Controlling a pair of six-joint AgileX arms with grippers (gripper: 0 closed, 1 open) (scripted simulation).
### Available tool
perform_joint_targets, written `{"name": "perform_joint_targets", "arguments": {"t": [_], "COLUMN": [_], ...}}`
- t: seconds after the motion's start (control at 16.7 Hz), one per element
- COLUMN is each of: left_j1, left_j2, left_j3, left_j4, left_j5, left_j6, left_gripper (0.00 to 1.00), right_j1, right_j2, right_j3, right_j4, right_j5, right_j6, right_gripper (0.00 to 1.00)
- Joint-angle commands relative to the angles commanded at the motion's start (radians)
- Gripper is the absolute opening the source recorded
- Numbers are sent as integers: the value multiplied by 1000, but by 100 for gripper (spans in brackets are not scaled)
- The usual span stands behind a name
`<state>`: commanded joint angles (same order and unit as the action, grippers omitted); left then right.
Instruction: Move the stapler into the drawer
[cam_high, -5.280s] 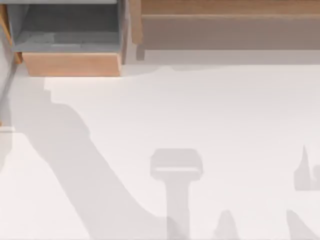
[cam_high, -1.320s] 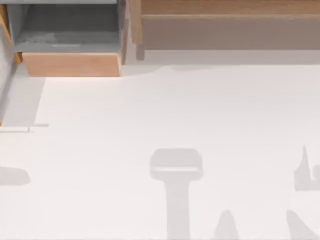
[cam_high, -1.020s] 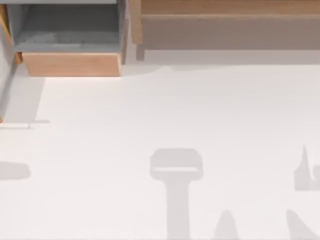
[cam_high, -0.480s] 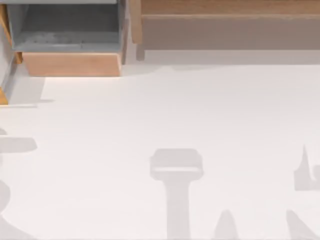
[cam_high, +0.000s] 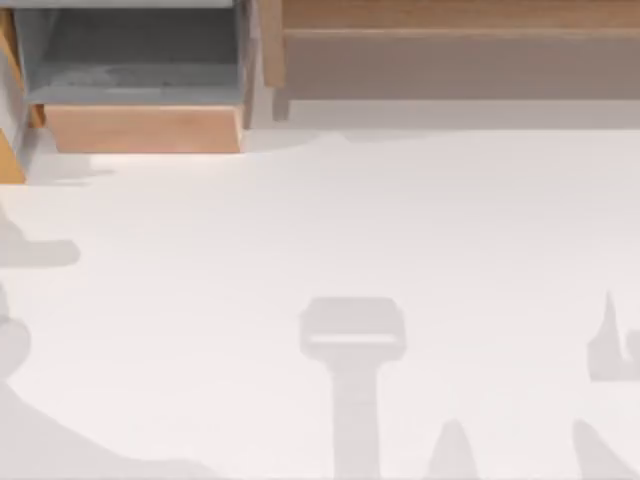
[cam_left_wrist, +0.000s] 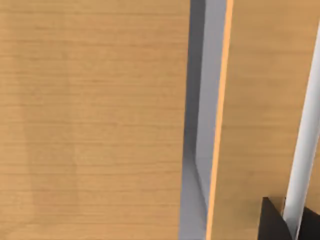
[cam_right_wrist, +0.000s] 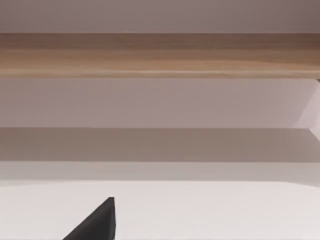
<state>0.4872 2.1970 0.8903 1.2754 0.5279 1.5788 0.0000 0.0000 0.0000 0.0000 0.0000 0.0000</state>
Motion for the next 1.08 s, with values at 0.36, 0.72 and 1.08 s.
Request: {"name": "perform_joint_targets", "arguments": {"t": [0.36, 0.72, 1.08], "left_j1": [-34, -46, -90], "left_j2": [39, 67, 155], "left_j3": [91, 149, 340], "left_j4": [-53, -83, -186], "left_j5": [-34, -43, -91], "left_j6": [-4, -2, -6], "left_gripper": [0, 0, 0], "right_j1": [0, 0, 0], "right_j2": [0, 0, 0], "right_j3": [0, 0, 0], "right_j4": [0, 0, 0], "right_j5": [0, 0, 0], "right_j6": [0, 0, 0], "right_gripper": [100, 100, 100]}}
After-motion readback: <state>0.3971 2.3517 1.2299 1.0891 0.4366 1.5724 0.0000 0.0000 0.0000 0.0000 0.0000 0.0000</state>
